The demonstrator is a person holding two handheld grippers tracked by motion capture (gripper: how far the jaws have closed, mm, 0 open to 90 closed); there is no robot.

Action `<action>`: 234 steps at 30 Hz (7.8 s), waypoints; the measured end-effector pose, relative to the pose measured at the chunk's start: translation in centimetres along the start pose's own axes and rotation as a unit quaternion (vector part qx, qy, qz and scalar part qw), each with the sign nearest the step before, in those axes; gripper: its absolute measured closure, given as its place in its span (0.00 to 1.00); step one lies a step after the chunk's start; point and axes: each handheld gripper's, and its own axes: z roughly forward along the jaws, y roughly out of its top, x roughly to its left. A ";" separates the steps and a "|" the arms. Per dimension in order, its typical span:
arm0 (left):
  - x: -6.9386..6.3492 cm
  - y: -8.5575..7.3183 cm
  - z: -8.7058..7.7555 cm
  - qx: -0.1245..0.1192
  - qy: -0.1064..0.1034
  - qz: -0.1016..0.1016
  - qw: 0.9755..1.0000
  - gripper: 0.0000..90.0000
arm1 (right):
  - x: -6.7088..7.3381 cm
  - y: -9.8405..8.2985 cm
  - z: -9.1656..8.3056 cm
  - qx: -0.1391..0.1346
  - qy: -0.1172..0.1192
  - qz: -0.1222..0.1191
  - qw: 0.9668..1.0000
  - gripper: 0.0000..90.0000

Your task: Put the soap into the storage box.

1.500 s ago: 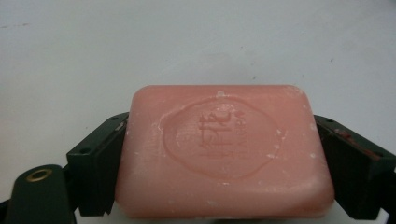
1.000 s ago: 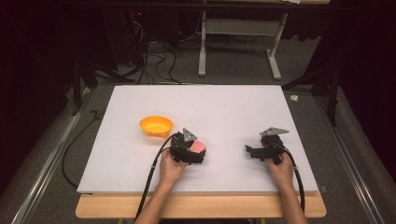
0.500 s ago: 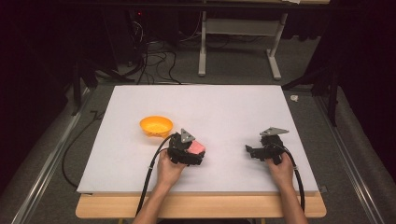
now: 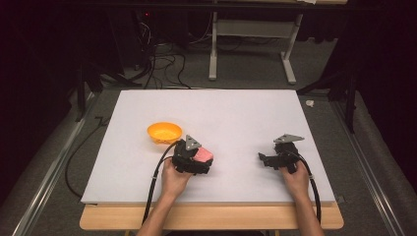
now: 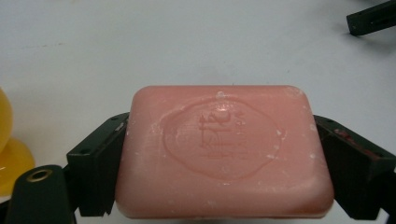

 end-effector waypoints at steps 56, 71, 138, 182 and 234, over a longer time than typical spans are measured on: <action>3.5 -1.5 -5.4 -0.035 0.055 -0.040 0.997 0.15 | 0.0 0.0 0.0 0.000 0.000 0.000 1.000 0.18; 5.0 -1.6 -6.2 -0.042 0.073 -0.061 0.995 0.15 | 0.0 0.0 0.0 0.000 0.000 0.000 1.000 0.18; 12.4 1.2 -2.3 0.005 0.167 -0.155 0.974 0.15 | 0.0 0.0 0.0 0.000 0.000 0.001 1.000 0.18; 12.1 0.9 0.6 0.044 0.172 -0.160 0.971 0.15 | 0.0 0.0 0.0 0.000 0.000 0.000 1.000 0.18; 6.9 2.5 -5.4 -0.064 0.127 -0.073 0.987 0.18 | 0.0 0.0 0.0 0.000 0.000 0.002 1.000 0.18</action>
